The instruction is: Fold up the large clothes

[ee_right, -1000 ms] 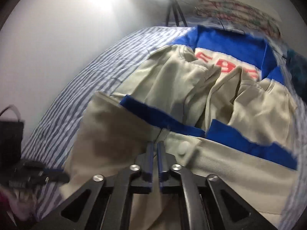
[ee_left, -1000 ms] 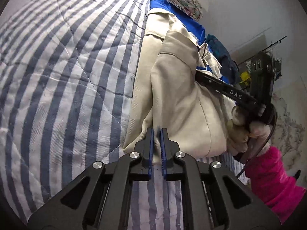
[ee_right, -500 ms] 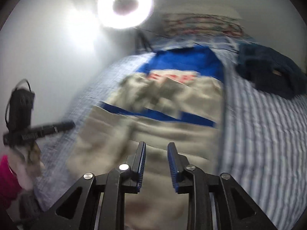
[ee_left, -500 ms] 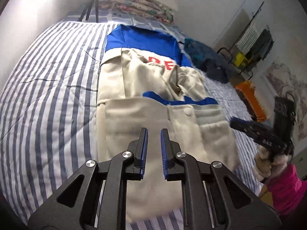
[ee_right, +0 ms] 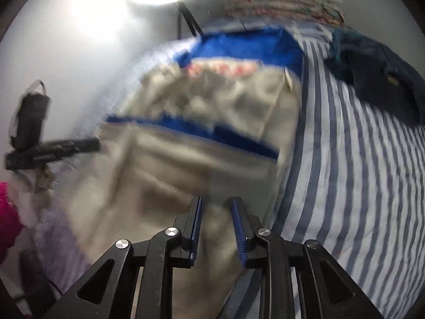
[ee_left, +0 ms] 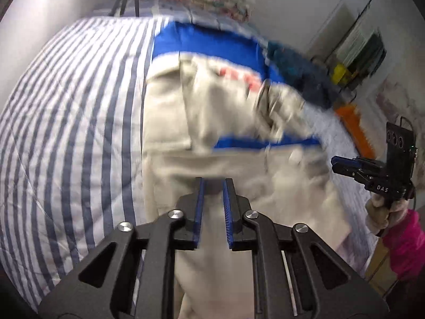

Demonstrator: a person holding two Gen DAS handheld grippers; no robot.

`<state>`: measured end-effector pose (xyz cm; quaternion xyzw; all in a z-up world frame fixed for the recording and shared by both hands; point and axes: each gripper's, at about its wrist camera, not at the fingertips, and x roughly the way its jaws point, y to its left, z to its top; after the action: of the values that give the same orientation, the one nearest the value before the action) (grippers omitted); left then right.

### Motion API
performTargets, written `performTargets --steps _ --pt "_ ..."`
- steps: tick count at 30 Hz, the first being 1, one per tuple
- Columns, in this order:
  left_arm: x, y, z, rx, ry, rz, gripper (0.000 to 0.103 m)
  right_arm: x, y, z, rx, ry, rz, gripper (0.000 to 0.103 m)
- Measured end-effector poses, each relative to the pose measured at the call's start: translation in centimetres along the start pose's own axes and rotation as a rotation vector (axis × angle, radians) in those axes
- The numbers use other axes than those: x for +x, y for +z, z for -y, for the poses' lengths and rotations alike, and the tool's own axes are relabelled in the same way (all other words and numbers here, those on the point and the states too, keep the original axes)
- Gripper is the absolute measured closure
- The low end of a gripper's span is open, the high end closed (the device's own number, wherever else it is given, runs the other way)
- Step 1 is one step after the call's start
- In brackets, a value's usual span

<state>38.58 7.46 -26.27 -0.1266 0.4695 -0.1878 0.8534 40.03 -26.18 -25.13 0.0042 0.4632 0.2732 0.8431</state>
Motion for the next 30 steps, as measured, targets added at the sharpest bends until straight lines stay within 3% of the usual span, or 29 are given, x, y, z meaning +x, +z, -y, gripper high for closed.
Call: performTargets --steps 3,5,7,12,16,20,30 --pt "-0.5 2.4 0.5 0.000 -0.023 0.050 0.091 -2.1 3.5 1.2 -0.007 -0.015 0.118 0.064" --pt "-0.1 4.1 0.7 -0.008 -0.035 0.065 0.091 -2.3 6.2 2.3 -0.016 -0.071 0.189 0.047" --pt "0.9 5.8 1.0 -0.010 -0.029 0.080 0.091 -2.0 8.3 3.0 -0.013 -0.085 0.221 0.042" --pt "5.0 9.2 1.4 0.006 0.001 0.075 0.091 0.4 14.0 6.4 0.055 -0.100 0.250 0.042" --pt "8.8 10.7 0.9 0.013 0.043 0.029 0.091 3.2 16.6 9.1 0.107 -0.106 0.222 0.042" --pt "12.5 10.5 -0.4 0.009 0.092 -0.028 0.091 6.1 18.8 11.1 0.103 -0.145 0.185 0.041" --pt "13.8 9.3 -1.2 -0.008 0.059 0.023 0.091 13.3 24.7 14.7 0.170 -0.160 0.154 0.035"
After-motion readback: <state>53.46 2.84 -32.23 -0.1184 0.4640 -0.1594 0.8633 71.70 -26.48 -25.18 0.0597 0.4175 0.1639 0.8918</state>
